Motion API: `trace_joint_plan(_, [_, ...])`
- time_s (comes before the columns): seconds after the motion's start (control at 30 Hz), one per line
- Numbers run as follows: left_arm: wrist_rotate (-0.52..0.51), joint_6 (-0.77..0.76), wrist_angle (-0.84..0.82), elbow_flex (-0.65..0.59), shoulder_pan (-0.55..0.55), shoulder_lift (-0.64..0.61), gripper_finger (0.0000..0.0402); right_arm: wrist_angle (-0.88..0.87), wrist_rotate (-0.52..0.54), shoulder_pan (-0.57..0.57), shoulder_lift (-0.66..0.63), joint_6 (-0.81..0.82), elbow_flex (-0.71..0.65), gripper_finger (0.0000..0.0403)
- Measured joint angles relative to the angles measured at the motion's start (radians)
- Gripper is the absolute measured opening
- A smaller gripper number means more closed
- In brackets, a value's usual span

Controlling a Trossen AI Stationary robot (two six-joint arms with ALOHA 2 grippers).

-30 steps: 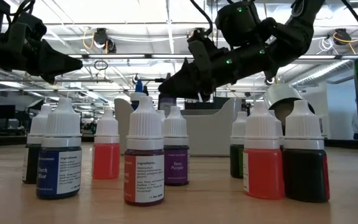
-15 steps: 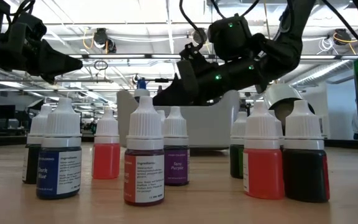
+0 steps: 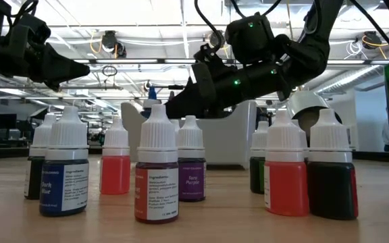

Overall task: Pick & Place food coloring
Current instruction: Put the big purple bottle into the gray bin, then put the big green bottle into the gray bin

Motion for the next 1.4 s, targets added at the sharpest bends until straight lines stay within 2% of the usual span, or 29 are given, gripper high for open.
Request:
trace_joint_plan(0.27, [0.0,0.0,0.0,0.0,0.0,0.0,0.004,0.011,-0.006,0.021,-0.004,-0.011,-0.003,0.018])
trace_joint_plan(0.47, [0.0,0.0,0.0,0.0,0.0,0.0,0.004,-0.004,-0.003,0.021,-0.061,-0.035,-0.004,0.0201])
trace_joint_plan(0.6, [0.0,0.0,0.0,0.0,0.0,0.0,0.004,-0.016,-0.003,0.021,-0.151,-0.082,-0.004,0.021])
trace_joint_plan(0.77, [0.001,0.0,-0.003,0.0,0.0,0.0,0.004,-0.157,-0.003,0.044,-0.351,-0.099,-0.003,0.0214])
trace_joint_plan(0.93, [0.001,-0.001,-0.005,0.0,0.0,0.0,0.004,-0.355,-0.007,0.101,-0.531,-0.17,-0.003,0.0199])
trace_joint_plan(1.1, [0.001,-0.02,-0.007,0.0,0.0,0.0,0.004,-0.559,-0.004,0.183,-0.668,-0.173,-0.013,0.0154])
trace_joint_plan(1.23, [0.001,-0.019,-0.009,0.0,0.0,0.0,0.004,-0.537,-0.004,0.276,-0.718,-0.177,-0.081,0.0126])
trace_joint_plan(1.4, [0.002,-0.021,-0.014,0.001,0.0,0.0,0.004,-0.479,-0.001,0.396,-0.724,-0.166,-0.181,0.0126])
